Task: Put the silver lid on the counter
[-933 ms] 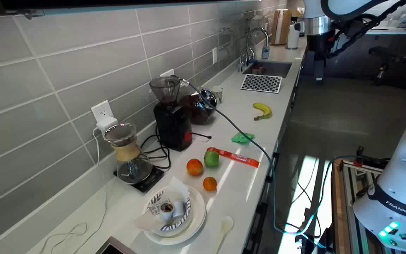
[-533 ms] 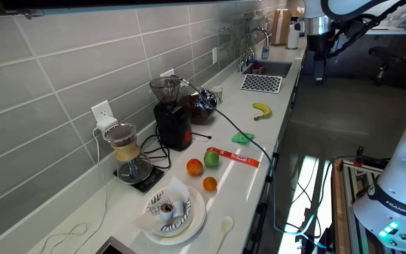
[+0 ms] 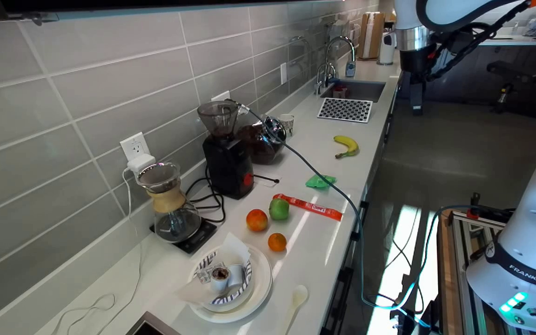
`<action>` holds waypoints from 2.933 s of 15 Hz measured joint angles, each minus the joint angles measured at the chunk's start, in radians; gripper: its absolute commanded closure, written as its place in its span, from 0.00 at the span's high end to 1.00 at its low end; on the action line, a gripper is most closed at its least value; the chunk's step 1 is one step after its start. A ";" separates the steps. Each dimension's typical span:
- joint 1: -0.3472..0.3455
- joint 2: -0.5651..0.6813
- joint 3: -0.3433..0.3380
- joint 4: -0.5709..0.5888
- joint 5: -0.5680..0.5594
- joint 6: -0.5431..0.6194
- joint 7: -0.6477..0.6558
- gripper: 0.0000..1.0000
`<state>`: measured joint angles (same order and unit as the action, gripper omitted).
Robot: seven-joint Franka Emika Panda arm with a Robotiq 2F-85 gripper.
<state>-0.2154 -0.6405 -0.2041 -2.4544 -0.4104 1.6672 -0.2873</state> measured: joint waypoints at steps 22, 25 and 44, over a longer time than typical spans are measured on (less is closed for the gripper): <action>0.025 0.618 -0.127 0.379 0.308 0.439 -0.157 1.00; 0.025 0.695 -0.091 0.443 0.337 0.426 -0.118 1.00; -0.005 0.839 -0.049 0.468 0.337 0.747 0.000 1.00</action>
<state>-0.2201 0.1987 -0.2526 -1.9864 -0.0732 2.4140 -0.2871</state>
